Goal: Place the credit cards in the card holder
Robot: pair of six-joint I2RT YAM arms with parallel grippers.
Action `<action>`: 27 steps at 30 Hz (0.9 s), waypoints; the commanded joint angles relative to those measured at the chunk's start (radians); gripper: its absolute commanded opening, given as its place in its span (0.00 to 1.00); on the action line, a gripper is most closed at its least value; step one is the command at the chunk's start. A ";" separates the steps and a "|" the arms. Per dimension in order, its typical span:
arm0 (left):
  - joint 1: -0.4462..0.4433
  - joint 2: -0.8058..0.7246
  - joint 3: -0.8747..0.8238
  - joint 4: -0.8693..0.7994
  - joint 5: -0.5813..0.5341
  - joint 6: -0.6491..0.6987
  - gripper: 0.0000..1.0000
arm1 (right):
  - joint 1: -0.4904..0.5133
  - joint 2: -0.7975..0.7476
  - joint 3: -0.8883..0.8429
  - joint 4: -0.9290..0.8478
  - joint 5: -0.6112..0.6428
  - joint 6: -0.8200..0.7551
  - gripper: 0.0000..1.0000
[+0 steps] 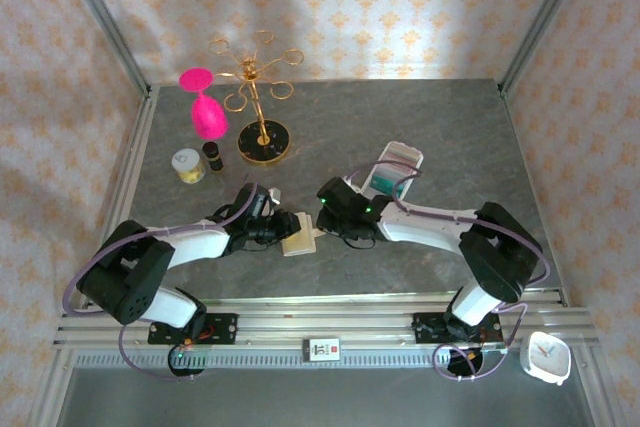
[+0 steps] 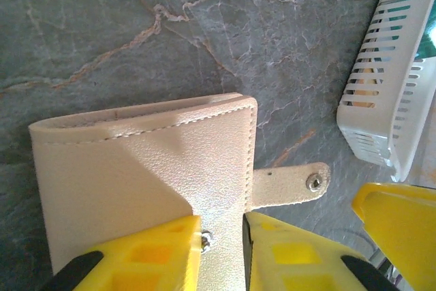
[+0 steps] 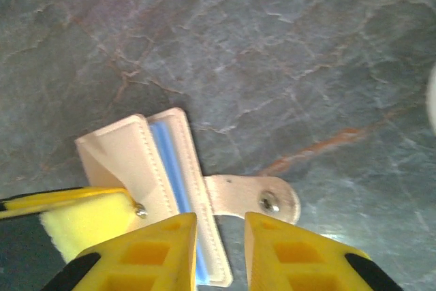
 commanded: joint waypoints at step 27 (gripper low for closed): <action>-0.004 -0.020 -0.011 -0.107 -0.031 0.090 0.07 | -0.066 0.031 -0.090 0.171 -0.080 0.023 0.18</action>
